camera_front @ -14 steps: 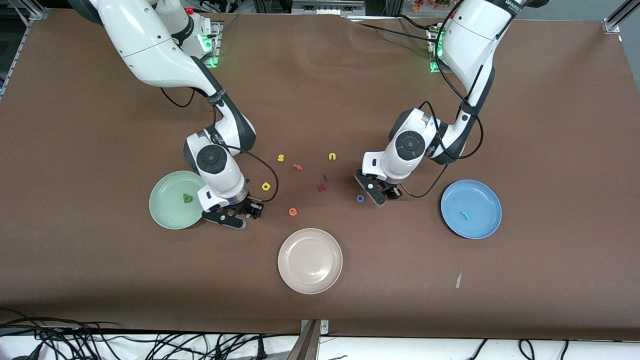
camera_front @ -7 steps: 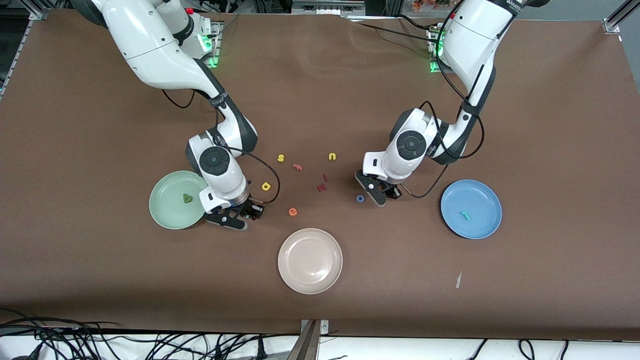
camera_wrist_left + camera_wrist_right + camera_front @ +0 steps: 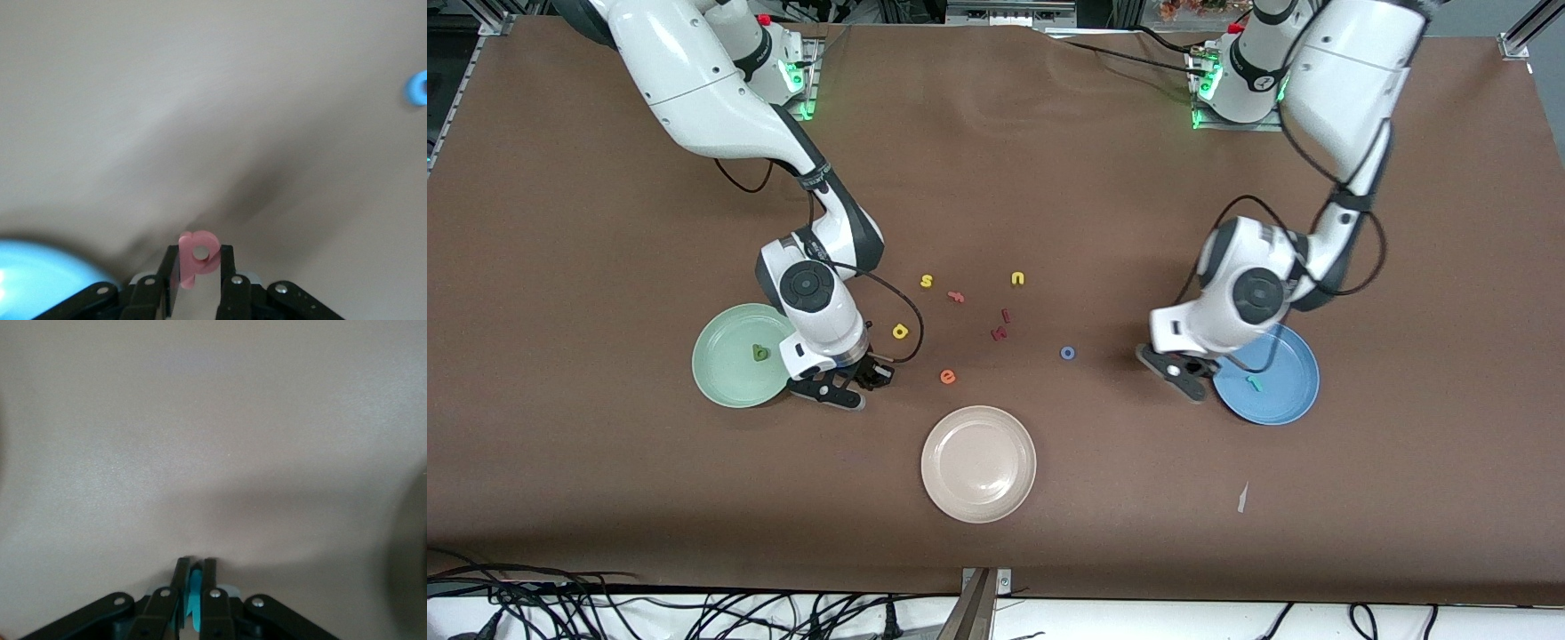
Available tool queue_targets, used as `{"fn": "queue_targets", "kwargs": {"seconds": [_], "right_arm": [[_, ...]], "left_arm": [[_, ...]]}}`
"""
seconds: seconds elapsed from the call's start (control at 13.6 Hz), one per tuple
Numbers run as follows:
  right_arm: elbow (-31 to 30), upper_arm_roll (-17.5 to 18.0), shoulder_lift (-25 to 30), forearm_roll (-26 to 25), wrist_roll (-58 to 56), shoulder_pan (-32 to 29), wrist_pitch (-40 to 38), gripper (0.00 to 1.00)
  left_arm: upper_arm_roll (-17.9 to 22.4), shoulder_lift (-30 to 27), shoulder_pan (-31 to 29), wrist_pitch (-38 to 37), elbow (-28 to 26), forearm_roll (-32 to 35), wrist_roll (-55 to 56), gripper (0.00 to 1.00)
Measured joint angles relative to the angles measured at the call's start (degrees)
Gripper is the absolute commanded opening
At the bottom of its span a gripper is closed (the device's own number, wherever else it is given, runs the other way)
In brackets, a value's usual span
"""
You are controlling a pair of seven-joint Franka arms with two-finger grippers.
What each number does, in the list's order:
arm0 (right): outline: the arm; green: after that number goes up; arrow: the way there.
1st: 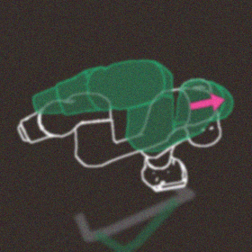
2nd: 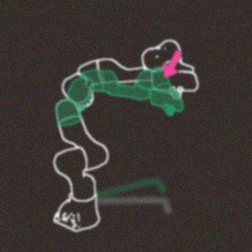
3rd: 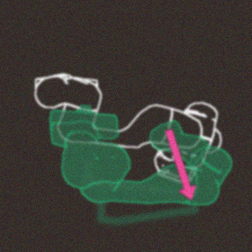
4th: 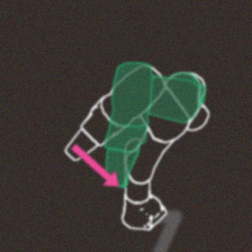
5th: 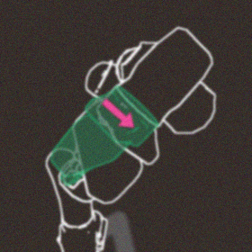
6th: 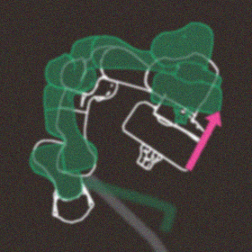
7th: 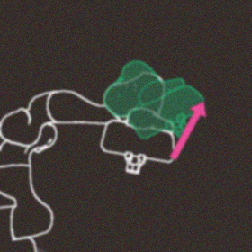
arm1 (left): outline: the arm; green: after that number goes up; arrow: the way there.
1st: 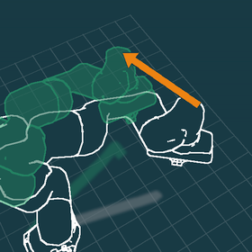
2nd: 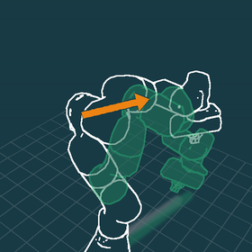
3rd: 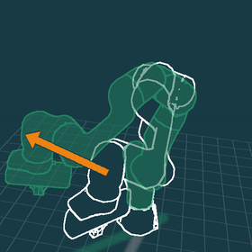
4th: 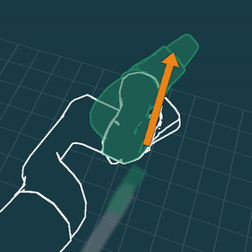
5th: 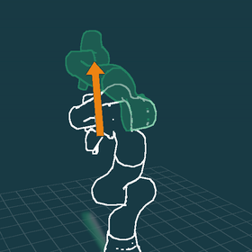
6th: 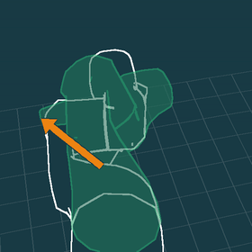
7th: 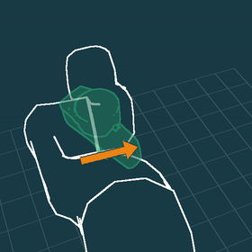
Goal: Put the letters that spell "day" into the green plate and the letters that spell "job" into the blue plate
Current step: 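Carry the p to the blue plate while the right gripper carries y to green, then reach the left gripper to the blue o while the right gripper reaches yellow d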
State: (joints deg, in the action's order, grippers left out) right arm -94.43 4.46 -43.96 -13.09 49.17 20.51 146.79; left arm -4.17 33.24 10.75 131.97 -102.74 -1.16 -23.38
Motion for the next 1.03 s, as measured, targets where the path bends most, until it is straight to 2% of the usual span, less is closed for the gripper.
{"fn": "queue_targets", "kwargs": {"seconds": [0.22, 0.51, 0.59, 0.66, 0.95, 1.03], "right_arm": [[0.0, 0.0, 0.1, 0.0, -0.9, 0.0, -0.1, 0.02], [-0.1, -0.4, 3.3, 0.9, -6.3, -0.9, -4.9, 0.02], [-0.5, -0.6, 4.6, 2.1, -8.9, -1.7, -6.0, 0.02], [-1.4, -0.7, 6.0, 3.5, -12.3, -2.8, -6.7, 0.02], [-9.2, -0.9, 12.8, 4.5, -25.6, -8.8, -7.1, 0.03], [-11.6, -0.9, 14.7, 4.5, -28.6, -10.6, -7.2, 0.07]], "left_arm": [[0.5, -1.2, -3.1, -9.6, 4.5, 0.0, 1.7, 0.00], [0.7, -0.6, -7.4, -10.7, 5.0, 0.0, 6.0, 0.00], [0.7, -0.2, -8.4, -10.7, 5.0, 0.0, 7.2, 0.27], [0.7, 0.4, -9.2, -10.7, 5.2, 0.0, 8.0, 0.99], [0.4, 1.2, -9.8, -10.6, 7.6, -1.7, 11.3, 1.00], [0.1, 1.2, -9.5, -10.7, 8.0, -2.6, 13.2, 1.00]]}}
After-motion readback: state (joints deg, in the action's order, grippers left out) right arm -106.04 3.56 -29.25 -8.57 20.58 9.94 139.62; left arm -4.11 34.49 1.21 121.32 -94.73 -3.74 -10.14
